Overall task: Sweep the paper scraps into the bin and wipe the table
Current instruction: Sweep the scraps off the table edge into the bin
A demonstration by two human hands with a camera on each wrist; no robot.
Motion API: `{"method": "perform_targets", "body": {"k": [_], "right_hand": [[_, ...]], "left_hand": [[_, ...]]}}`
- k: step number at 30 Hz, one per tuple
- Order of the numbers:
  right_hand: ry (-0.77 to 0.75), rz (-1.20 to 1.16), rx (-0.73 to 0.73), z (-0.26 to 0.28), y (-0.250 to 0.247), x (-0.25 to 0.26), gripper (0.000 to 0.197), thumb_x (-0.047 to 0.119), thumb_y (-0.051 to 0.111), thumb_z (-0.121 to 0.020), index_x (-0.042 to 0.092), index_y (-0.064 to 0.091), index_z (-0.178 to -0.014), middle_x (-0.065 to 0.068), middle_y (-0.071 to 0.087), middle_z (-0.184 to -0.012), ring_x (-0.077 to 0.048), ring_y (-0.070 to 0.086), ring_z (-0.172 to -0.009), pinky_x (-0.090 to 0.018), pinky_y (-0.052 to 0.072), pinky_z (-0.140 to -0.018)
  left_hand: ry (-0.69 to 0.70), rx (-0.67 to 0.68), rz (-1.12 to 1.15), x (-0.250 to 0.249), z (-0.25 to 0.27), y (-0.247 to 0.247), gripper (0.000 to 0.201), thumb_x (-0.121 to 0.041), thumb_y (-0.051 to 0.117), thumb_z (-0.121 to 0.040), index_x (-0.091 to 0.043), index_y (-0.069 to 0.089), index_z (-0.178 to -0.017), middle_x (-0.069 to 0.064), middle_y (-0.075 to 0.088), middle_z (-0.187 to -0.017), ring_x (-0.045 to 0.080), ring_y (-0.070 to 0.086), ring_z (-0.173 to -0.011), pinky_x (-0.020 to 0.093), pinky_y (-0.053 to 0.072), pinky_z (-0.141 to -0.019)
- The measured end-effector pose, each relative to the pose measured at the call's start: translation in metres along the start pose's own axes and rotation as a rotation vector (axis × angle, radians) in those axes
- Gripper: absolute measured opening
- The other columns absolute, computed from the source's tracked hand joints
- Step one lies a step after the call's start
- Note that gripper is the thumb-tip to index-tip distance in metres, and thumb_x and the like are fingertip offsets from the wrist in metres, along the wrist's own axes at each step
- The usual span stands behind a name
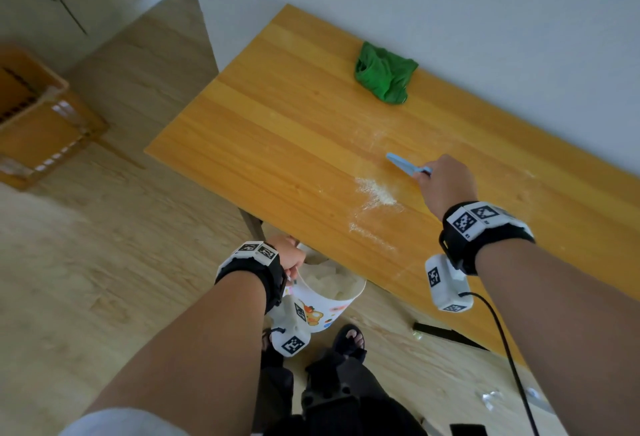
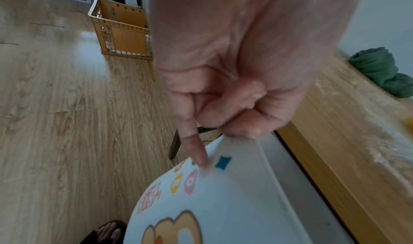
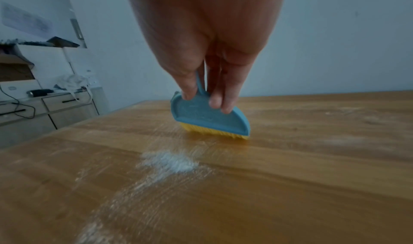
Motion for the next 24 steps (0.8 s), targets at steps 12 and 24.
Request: {"method": "perform_targets", "body": {"k": [12,24], "right_hand": [[-0.363,0.095,0.33,0.02,0.029,0.053,0.025,0.024,0.057,-0.095,0.01,0.074,-0.108,-0.009,0.067,-0.093,-0.019,0.051,-0.069,-0.024,0.04,-0.055],[-0.127,0.059,-0.029,-0.02,-0.025,0.031,0.033,0.018,0.046,-0.098,0.002,0.062,-0.074,-0.008,0.05,-0.059,-0.021,0.042,-0.047,-0.027,0.028,-0.043]], "left_hand": [[-0.01,-0.054,0.019,0.001,-0.007,-0.008,0.055,0.004,0.045,-0.089,0.003,0.038,-0.144,0.012,0.057,-0.054,0.022,0.048,-0.047,0.047,0.058,-0.087],[-0.068,-0.039,0.076,0.006,-0.01,-0.009,0.055,0.003,0.045,-0.089,0.008,0.036,-0.142,0.011,0.057,-0.044,0.028,0.056,-0.058,0.05,0.055,-0.091]]}}
Point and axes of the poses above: each hand's wrist, its own z-axis away from the middle knuckle, its own y-axis out of the palm, x = y × z, the point moved 8 cm from there along -z, towards the middle knuckle
